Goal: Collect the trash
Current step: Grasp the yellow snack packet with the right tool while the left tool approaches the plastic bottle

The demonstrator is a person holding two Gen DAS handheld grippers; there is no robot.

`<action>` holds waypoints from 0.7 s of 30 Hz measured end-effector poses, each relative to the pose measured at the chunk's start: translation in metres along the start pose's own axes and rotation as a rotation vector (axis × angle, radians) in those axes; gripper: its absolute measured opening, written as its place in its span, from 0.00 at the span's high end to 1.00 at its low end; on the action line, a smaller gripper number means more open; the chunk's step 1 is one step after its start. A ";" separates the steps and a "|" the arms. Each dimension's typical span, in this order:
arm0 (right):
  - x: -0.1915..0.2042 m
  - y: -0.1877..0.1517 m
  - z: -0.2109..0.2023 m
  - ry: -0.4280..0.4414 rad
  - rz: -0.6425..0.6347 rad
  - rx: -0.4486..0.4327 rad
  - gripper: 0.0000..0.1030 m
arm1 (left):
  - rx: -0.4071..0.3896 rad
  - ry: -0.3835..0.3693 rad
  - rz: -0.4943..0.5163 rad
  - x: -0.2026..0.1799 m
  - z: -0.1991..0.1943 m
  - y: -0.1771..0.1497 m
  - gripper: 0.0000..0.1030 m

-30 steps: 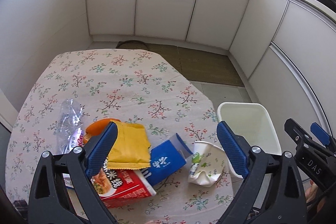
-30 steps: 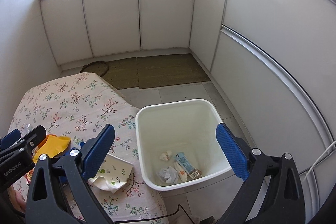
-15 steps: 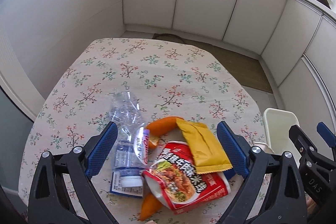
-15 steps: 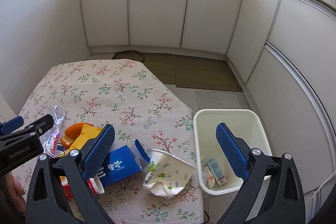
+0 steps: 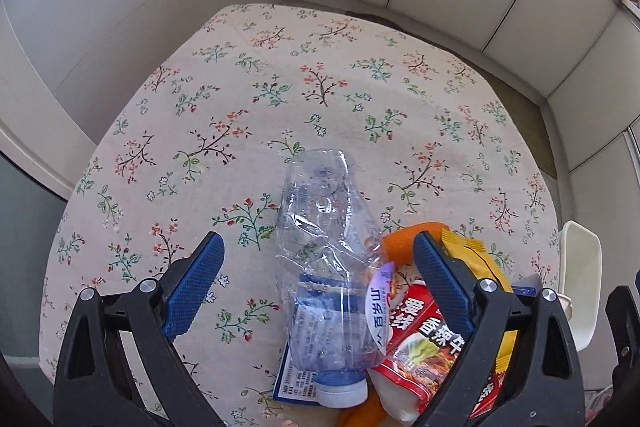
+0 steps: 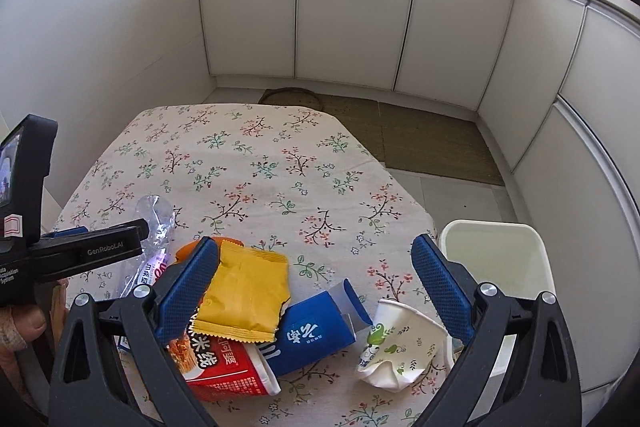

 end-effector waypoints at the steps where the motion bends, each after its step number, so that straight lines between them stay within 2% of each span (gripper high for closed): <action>1: 0.002 0.001 0.002 0.004 0.002 0.004 0.09 | 0.015 -0.006 -0.007 0.002 0.005 0.002 0.12; 10: 0.010 0.001 0.024 0.022 0.010 0.057 0.09 | 0.146 -0.079 -0.109 0.021 0.043 0.013 0.12; 18: -0.008 0.004 0.035 0.042 0.095 0.088 0.09 | 0.254 -0.169 -0.176 0.021 0.063 0.009 0.12; 19: -0.011 0.005 0.036 0.042 0.105 0.089 0.09 | 0.272 -0.195 -0.189 0.020 0.063 0.007 0.13; 21: -0.016 0.006 0.037 0.044 0.121 0.092 0.09 | 0.308 -0.250 -0.200 0.016 0.065 0.003 0.29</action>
Point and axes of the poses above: each gripper's, at about its wrist camera, not at the fingertips, and z roughly the way its jaws point, x to its left, y to its top, the point moved 4 cm from there along z, roughly the way its jaws point, and after that the axes turned 6 degrees about y, right-handed, at the moved point
